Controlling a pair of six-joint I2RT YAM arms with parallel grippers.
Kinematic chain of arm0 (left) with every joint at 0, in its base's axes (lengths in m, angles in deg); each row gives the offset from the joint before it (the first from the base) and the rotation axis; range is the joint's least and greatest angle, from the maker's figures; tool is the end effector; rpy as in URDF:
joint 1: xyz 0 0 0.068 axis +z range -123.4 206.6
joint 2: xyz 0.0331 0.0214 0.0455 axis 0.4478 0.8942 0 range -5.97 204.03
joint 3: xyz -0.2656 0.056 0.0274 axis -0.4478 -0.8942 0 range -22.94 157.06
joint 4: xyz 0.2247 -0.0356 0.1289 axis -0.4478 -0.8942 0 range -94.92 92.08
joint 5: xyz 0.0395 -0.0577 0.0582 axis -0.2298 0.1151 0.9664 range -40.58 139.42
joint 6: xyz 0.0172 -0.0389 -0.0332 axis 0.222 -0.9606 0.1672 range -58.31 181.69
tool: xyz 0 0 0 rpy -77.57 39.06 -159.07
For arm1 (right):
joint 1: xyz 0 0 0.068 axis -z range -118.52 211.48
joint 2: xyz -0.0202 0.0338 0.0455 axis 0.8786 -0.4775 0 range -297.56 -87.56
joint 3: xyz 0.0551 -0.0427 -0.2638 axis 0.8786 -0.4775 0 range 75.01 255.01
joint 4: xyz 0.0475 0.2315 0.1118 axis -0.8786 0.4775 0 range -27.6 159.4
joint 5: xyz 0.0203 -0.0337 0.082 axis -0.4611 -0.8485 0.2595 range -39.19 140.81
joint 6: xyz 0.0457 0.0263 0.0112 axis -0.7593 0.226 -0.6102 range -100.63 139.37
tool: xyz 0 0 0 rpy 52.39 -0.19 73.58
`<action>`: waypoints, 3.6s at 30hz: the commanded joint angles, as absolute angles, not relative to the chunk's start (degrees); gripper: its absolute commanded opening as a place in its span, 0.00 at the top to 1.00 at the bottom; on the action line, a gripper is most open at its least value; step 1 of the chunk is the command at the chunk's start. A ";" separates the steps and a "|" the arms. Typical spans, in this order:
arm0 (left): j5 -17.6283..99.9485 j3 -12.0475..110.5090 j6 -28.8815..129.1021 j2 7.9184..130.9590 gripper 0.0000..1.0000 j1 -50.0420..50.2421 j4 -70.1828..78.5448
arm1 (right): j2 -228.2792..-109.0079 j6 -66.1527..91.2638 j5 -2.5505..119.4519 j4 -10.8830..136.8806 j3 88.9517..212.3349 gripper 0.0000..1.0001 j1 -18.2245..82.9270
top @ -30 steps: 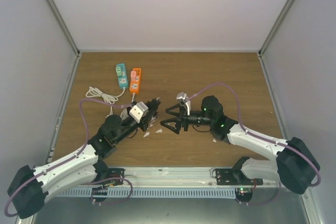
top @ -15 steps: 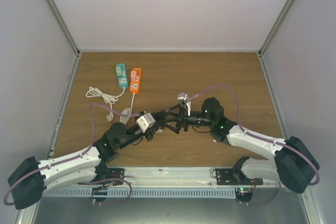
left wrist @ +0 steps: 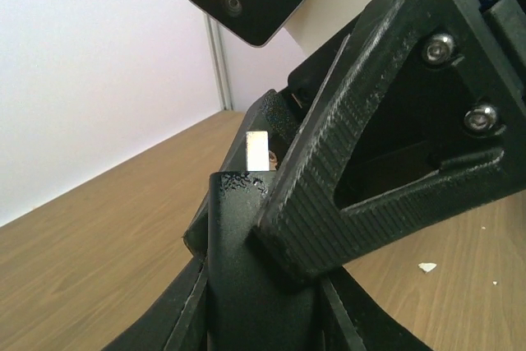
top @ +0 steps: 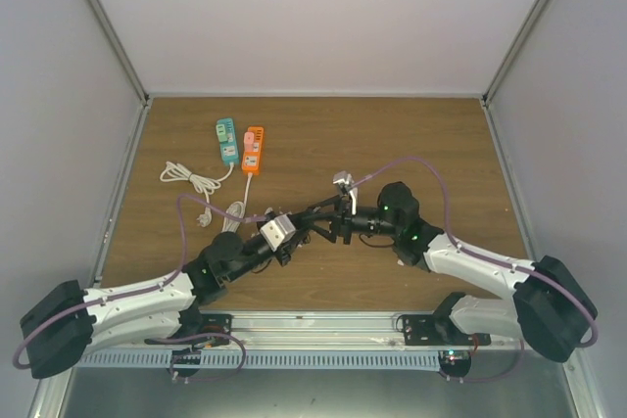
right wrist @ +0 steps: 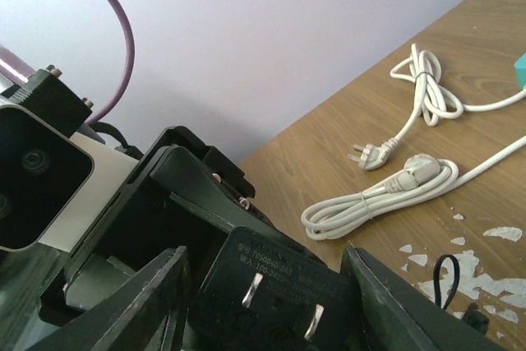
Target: Insert the plug
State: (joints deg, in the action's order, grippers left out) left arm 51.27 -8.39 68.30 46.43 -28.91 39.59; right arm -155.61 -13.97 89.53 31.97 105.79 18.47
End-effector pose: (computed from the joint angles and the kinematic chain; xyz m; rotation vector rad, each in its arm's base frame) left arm 0.1135 -0.1633 0.2190 0.8100 1.3952 -0.6400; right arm 0.1704 0.1893 0.2457 -0.7259 1.7828 1.5154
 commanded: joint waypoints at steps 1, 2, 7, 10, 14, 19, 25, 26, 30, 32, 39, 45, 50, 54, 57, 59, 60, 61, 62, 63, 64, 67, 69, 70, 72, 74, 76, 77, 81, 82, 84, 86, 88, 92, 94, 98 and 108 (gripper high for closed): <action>54.92 -9.11 69.53 47.44 1.00 -29.77 45.30 | -157.20 -14.07 91.02 30.42 106.22 0.53 17.99; 55.59 -9.28 69.59 47.42 1.00 -29.82 45.58 | -157.74 -14.14 91.33 30.35 106.40 0.56 18.02; 56.67 -9.84 70.20 47.05 1.00 -29.91 45.94 | -159.50 -14.81 92.21 29.91 106.96 0.68 18.00; 57.30 -10.10 70.47 47.51 1.00 -29.91 46.00 | -160.12 -15.15 92.00 30.18 107.28 0.76 17.98; 57.59 -10.54 71.02 47.83 0.99 -29.91 46.80 | -162.31 -17.73 91.82 30.04 107.64 0.86 18.00; 58.27 -11.14 72.13 45.37 0.76 -29.90 46.38 | -163.74 -23.01 94.09 29.51 108.76 0.93 18.01; 56.39 -13.16 71.24 41.82 0.44 -29.91 48.26 | -160.02 -32.11 91.46 27.74 107.52 0.94 18.07; 56.29 -13.26 71.11 41.45 0.23 -29.91 48.23 | -159.78 -34.20 91.31 26.00 106.74 0.94 18.06; 55.70 -13.18 71.26 39.38 0.01 -29.91 47.68 | -160.14 -41.98 90.27 17.73 102.88 0.94 17.98; 55.42 -13.34 71.81 38.06 0.01 -29.91 47.33 | -160.81 -46.05 89.52 11.02 100.73 0.95 18.00; 51.69 -13.19 74.36 31.61 0.01 -29.91 44.33 | -165.75 -59.57 89.36 -9.52 97.54 0.96 17.05; 47.49 -13.35 74.41 30.67 0.01 -29.90 44.11 | -169.79 -67.78 88.33 -20.07 98.11 0.96 16.01; 48.89 -11.30 74.48 35.85 0.01 -29.88 44.45 | -171.87 -70.04 88.13 -25.76 99.08 0.95 15.03; 48.89 -10.04 74.21 39.71 0.09 -29.83 45.99 | -172.37 -70.09 88.64 -25.97 99.93 0.95 14.73; 48.96 -10.16 73.57 39.91 0.17 -29.81 47.87 | -172.04 -69.53 89.05 -25.27 100.21 0.95 14.72; 48.90 -10.80 72.84 38.50 0.20 -29.72 49.05 | -171.86 -69.34 89.21 -25.08 100.16 0.95 14.72; 48.91 -11.21 72.63 37.56 0.22 -29.74 49.50 | -171.77 -69.19 89.29 -24.91 100.15 0.95 14.71; 48.90 -11.57 72.34 36.49 0.25 -29.74 49.87 | -171.80 -69.14 89.43 -24.88 100.15 0.95 14.72; 48.89 -11.88 72.33 35.47 0.26 -29.74 50.01 | -171.74 -69.14 89.40 -24.87 100.26 0.95 14.73; 48.94 -12.21 72.33 34.42 0.27 -29.73 50.06 | -171.73 -69.09 89.55 -24.87 100.31 0.95 14.79; 48.91 -12.41 72.39 33.50 0.27 -29.74 49.92 | -171.71 -68.99 89.64 -24.87 100.40 0.95 14.81; 48.56 -12.04 72.61 32.45 0.28 -29.65 48.54 | -171.88 -68.64 89.70 -24.23 100.73 0.95 14.90; 48.69 -11.45 72.68 33.24 0.30 -29.52 48.00 | -172.32 -68.72 89.88 -24.29 101.17 0.95 14.90; 48.76 -11.12 72.68 33.95 0.31 -29.48 48.01 | -172.63 -68.82 90.00 -24.57 101.34 0.95 14.90; 48.66 -10.55 72.61 36.04 0.34 -29.47 48.14 | -173.05 -68.87 90.18 -24.65 101.67 0.95 14.90; 48.17 -10.02 72.59 37.78 0.39 -29.43 48.55 | -173.16 -68.80 90.11 -24.54 101.73 0.95 14.87; 48.15 -9.76 72.51 39.03 0.40 -29.47 49.15 | -173.27 -68.65 90.03 -24.52 101.73 0.95 14.90; 48.19 -9.76 72.50 39.35 0.41 -29.46 49.56 | -173.28 -68.61 90.07 -24.60 101.73 0.95 14.90; 48.39 -10.38 72.31 38.42 0.44 -29.43 50.90 | -173.28 -68.29 90.32 -24.57 101.73 0.95 14.89; 48.49 -10.63 72.31 37.97 0.45 -29.43 51.08 | -173.35 -68.14 90.35 -24.53 101.73 0.95 14.90; 48.65 -11.08 72.19 36.69 0.46 -29.46 51.23 | -173.48 -68.17 90.36 -24.52 101.76 0.95 14.90; 48.88 -11.30 72.29 35.73 0.49 -29.38 50.85 | -173.75 -68.15 90.48 -24.61 101.81 0.95 14.90; 48.89 -11.45 72.24 35.08 0.50 -29.39 50.68 | -173.93 -68.17 90.45 -24.82 101.90 0.95 14.84; 48.94 -12.02 72.14 34.34 0.50 -29.34 51.36 | -174.81 -68.97 90.45 -26.32 101.90 0.95 14.89; 48.93 -11.81 72.27 34.65 0.50 -29.34 51.47 | -175.39 -69.78 90.45 -27.47 101.98 0.95 14.74; 48.89 -11.19 72.32 36.41 0.50 -29.34 51.89 | -176.61 -71.88 89.98 -30.33 101.99 0.95 14.21; 51.00 -11.42 72.15 37.51 0.51 -29.32 53.69 | -177.59 -75.59 87.30 -33.63 101.46 0.96 12.47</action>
